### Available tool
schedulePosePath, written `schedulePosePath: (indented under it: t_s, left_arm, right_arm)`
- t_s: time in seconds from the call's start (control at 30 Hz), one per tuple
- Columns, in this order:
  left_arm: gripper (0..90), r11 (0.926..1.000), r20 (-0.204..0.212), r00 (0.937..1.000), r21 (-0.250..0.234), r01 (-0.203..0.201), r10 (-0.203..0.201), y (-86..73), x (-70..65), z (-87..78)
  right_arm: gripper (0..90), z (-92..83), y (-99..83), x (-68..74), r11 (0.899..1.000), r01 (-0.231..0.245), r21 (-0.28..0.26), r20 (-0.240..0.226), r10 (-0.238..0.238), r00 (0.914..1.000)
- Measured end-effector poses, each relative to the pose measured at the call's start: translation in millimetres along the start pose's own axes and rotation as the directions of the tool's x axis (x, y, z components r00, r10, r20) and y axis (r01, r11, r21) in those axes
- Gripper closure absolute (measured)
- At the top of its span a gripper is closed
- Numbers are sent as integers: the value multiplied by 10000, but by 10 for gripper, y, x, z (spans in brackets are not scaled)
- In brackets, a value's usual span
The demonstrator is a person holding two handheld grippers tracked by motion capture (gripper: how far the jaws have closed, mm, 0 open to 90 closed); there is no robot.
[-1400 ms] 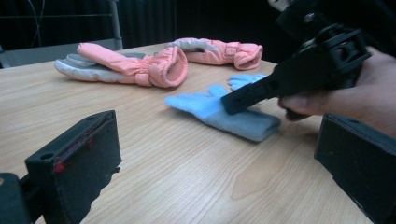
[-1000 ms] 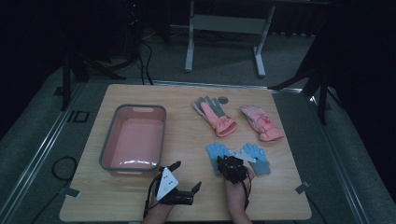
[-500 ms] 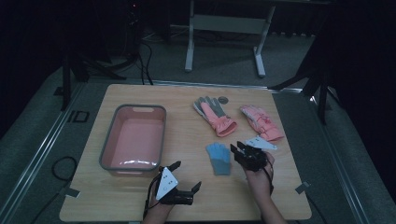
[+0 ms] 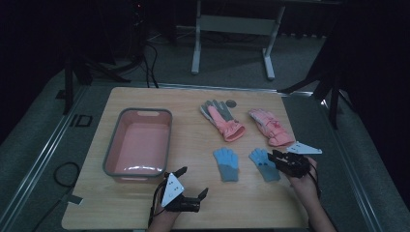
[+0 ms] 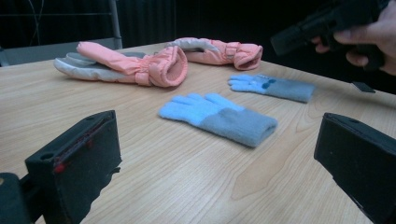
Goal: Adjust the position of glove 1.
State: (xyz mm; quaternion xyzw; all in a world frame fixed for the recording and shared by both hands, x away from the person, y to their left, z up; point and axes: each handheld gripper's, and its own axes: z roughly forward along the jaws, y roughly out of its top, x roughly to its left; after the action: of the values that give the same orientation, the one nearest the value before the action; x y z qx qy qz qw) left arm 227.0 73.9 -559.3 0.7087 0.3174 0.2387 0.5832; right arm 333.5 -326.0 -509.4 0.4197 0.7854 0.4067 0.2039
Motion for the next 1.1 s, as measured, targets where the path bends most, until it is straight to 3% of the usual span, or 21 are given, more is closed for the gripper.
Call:
schedulePosePath:
  t_s: [0.17, 0.37, 0.4, 0.53, 0.6, 0.67, 0.77, 0.87, 1.0, 1.03, 1.1]
  left_arm:
    - [6, 10000, -15, 10000, -2, -6, 6, 0, -1, 0]
    - [7, 10000, -15, 10000, -13, 31, -31, 0, 1, -1]
    - [7, 10000, -17, 10000, -18, 26, -26, -1, 1, -2]
    - [6, 10000, -25, 10000, -26, 15, -15, -1, -1, -2]
    - [6, 10000, -37, 10000, -20, 9, -9, -1, -1, -2]
    - [7, 10000, -40, 10000, -26, 23, -23, -1, -1, -1]
    - [6, 10000, -63, 10000, -30, 49, -50, -1, 1, -2]
    - [6, 10000, -57, 10000, -55, 63, -63, -2, 3, -4]
    - [6, 10000, -66, 10000, -59, 28, -28, -3, -1, -3]
    - [6, 10000, -69, 10000, -58, 26, -27, -3, -2, -3]
    - [7, 10000, -71, 10000, -56, 20, -20, -2, -2, -3]
  right_arm:
    - [647, 91, -221, -29, 9994, -212, 288, -254, 220, 9994]
    - [648, 224, -310, 26, 9975, 56, 701, -276, -37, 9996]
    - [669, 281, -352, 60, 9958, 283, 874, -177, -268, 9995]
    - [773, 289, -377, 72, 9974, 137, 712, -80, -132, 9999]
    - [846, 297, -369, 112, 9971, 33, 759, 351, -60, 9994]
    - [865, 297, -353, 157, 9963, -194, 834, 645, 140, 9978]
    - [873, 257, -294, 261, 9932, -865, 782, 1212, 767, 9897]
    - [876, 173, -198, 358, 9923, -1107, 558, 1708, 997, 9802]
    - [876, 22, -65, 462, 9838, -1790, -36, 2481, 1743, 9529]
    - [876, -16, -43, 485, 9775, -2094, -243, 2596, 2084, 9430]
    - [877, -36, -27, 536, 9757, -2170, -315, 2998, 2163, 9291]
